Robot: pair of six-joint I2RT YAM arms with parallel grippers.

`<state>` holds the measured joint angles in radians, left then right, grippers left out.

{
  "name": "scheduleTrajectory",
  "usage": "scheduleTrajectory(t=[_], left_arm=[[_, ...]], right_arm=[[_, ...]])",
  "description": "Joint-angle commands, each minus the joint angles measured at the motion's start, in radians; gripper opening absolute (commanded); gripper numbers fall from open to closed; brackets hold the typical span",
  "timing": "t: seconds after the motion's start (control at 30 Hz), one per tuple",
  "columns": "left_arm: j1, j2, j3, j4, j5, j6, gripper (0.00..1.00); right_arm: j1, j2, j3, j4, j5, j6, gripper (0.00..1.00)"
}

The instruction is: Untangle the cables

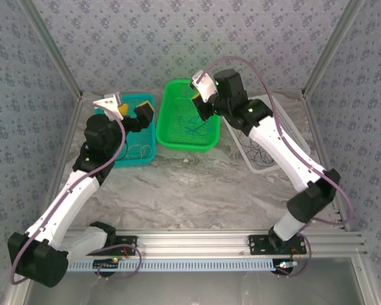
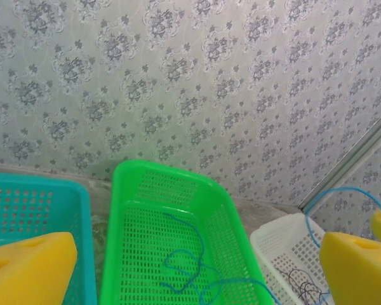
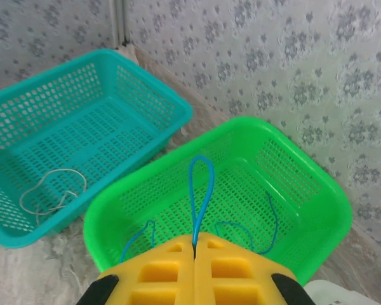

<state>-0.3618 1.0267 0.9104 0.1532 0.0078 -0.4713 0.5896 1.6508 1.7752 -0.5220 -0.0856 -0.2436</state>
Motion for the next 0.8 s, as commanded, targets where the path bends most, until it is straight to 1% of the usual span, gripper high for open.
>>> scheduleTrajectory(t=[0.0, 0.13, 0.2, 0.33, 0.37, 0.4, 0.43, 0.53, 0.57, 0.63, 0.7, 0.77], left_arm=[[-0.004, -0.032, -0.038, -0.021, -0.010, 0.011, 0.98], [-0.005, -0.055, -0.089, -0.029, -0.014, -0.007, 0.98], [-0.005, -0.064, -0.113, -0.032, -0.012, -0.017, 0.98], [-0.005, -0.079, -0.150, -0.039, -0.004, -0.032, 0.98], [-0.005, -0.084, -0.157, -0.045, -0.003, -0.032, 0.98], [-0.005, -0.088, -0.164, -0.053, -0.003, -0.033, 0.98], [-0.005, -0.092, -0.172, -0.058, -0.003, -0.033, 0.98], [-0.006, -0.101, -0.190, -0.070, -0.001, -0.038, 0.98], [-0.006, -0.102, -0.194, -0.079, 0.001, -0.038, 0.98], [-0.007, -0.106, -0.201, -0.089, 0.003, -0.039, 0.98], [-0.008, -0.106, -0.210, -0.087, 0.004, -0.044, 0.98], [-0.012, -0.100, -0.213, -0.081, 0.007, -0.047, 0.98]], right_arm=[[-0.053, 0.080, 0.073, -0.034, -0.053, 0.017, 0.00], [-0.106, 0.195, 0.134, -0.016, -0.100, 0.040, 0.00], [-0.132, 0.284, 0.200, -0.059, -0.145, 0.061, 0.00], [-0.169, 0.435, 0.318, -0.166, -0.185, 0.095, 0.00], [-0.174, 0.473, 0.350, -0.198, -0.184, 0.102, 0.02], [-0.178, 0.506, 0.378, -0.226, -0.188, 0.112, 0.11], [-0.184, 0.536, 0.407, -0.252, -0.194, 0.120, 0.23], [-0.197, 0.614, 0.508, -0.362, -0.153, 0.148, 0.69], [-0.201, 0.633, 0.535, -0.397, -0.136, 0.156, 0.75], [-0.203, 0.657, 0.578, -0.454, -0.047, 0.149, 0.81], [-0.197, 0.654, 0.580, -0.479, 0.022, 0.123, 0.85], [-0.192, 0.636, 0.569, -0.486, 0.045, 0.119, 0.87]])
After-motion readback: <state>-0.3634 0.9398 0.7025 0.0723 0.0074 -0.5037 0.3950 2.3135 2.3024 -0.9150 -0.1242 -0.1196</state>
